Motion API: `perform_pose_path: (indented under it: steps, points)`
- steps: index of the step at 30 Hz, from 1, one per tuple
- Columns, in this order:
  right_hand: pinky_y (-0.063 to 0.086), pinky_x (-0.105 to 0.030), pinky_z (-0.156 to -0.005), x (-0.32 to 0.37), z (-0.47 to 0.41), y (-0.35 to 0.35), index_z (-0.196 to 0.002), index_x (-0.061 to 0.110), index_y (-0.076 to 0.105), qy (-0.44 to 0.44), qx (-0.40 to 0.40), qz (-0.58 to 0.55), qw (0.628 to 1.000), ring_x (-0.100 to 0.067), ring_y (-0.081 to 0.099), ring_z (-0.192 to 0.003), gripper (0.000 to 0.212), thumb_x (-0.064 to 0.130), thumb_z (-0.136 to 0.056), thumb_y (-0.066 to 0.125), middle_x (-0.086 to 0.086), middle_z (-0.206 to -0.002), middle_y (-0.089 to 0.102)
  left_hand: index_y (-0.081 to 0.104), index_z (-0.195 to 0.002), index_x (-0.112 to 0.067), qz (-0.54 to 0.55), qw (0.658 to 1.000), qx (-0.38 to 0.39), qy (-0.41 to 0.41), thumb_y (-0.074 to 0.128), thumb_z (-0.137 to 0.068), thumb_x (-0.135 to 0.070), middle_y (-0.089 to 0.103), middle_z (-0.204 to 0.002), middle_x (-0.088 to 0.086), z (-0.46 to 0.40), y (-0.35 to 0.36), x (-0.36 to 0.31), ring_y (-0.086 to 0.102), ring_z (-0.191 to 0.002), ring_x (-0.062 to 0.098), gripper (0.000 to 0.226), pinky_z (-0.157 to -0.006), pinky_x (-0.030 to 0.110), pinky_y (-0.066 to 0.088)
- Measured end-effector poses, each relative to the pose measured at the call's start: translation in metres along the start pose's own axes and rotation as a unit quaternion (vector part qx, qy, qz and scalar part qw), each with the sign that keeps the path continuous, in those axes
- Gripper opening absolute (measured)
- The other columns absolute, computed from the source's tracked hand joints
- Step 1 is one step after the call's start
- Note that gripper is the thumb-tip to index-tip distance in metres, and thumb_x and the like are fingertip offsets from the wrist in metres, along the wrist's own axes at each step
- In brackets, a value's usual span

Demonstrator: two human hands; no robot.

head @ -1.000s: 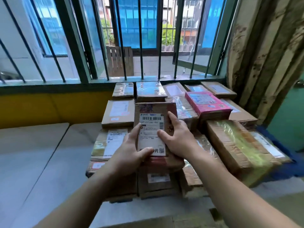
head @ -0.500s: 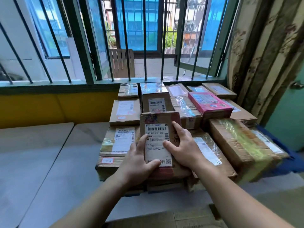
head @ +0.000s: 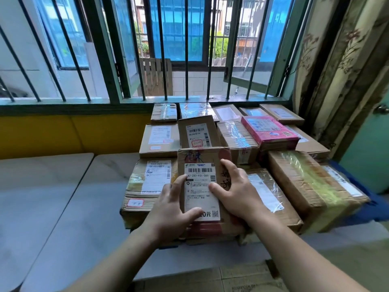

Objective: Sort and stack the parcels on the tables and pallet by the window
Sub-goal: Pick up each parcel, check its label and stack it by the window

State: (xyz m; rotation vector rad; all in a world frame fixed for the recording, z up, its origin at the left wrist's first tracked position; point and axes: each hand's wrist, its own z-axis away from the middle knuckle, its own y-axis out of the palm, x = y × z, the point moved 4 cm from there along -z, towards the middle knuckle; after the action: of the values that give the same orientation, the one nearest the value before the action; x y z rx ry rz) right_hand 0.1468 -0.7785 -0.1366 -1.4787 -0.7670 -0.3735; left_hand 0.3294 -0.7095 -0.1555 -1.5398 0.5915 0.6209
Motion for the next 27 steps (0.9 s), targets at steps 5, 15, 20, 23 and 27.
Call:
perform_pose_path:
  steps: [5,15,20,23,27]
  points:
    - [0.046,-0.037,-0.099,0.005,-0.028,-0.002,-0.152,0.049,0.006,0.030,0.016,0.008,0.999,-0.028,0.053,-0.119,0.083,0.063,-0.087,0.056,-0.008,-0.138,0.038,-0.001,-0.145,-0.049,-0.018,0.999,0.009,-0.034,0.066,-0.080,-0.055,0.028,-0.145,0.004,-0.010,0.006,-0.002,0.036,-0.133,0.024,0.094,-0.112,0.045,0.033]
    - [0.044,-0.039,-0.103,-0.005,-0.019,0.006,-0.154,0.045,0.002,0.020,0.043,0.035,0.998,-0.028,0.050,-0.124,0.086,0.068,-0.087,0.051,-0.009,-0.137,0.041,0.009,-0.144,-0.048,-0.005,0.999,0.004,-0.039,0.067,-0.075,-0.058,0.029,-0.140,-0.002,-0.002,0.006,0.003,0.037,-0.129,0.018,0.090,-0.108,0.044,0.038]
    - [0.037,-0.042,-0.109,-0.008,-0.039,0.013,-0.157,0.038,0.005,0.045,0.068,0.086,0.993,-0.030,0.040,-0.133,0.087,0.071,-0.087,0.047,-0.011,-0.142,0.044,0.002,-0.149,-0.044,-0.045,0.995,0.027,-0.080,0.062,-0.081,-0.058,0.006,-0.155,-0.011,-0.011,0.008,-0.002,0.019,-0.143,0.021,0.091,-0.117,0.047,0.025]
    - [0.034,-0.043,-0.112,-0.012,-0.053,0.019,-0.157,0.034,0.010,0.069,0.085,0.097,0.989,-0.031,0.037,-0.136,0.087,0.072,-0.087,0.045,-0.010,-0.147,0.044,0.007,-0.151,-0.040,-0.059,0.991,0.034,-0.118,0.058,-0.086,-0.056,0.008,-0.159,-0.007,-0.020,0.005,-0.006,0.018,-0.145,0.021,0.084,-0.118,0.044,0.021]
    - [0.034,-0.043,-0.111,-0.014,-0.065,0.022,-0.156,0.032,0.015,0.072,0.092,0.115,0.986,-0.032,0.037,-0.136,0.087,0.073,-0.086,0.045,-0.010,-0.147,0.043,0.012,-0.151,-0.040,-0.149,0.981,0.059,-0.110,0.054,-0.081,-0.067,0.018,-0.159,-0.002,-0.022,0.001,-0.008,0.021,-0.144,0.024,0.086,-0.117,0.046,0.023]
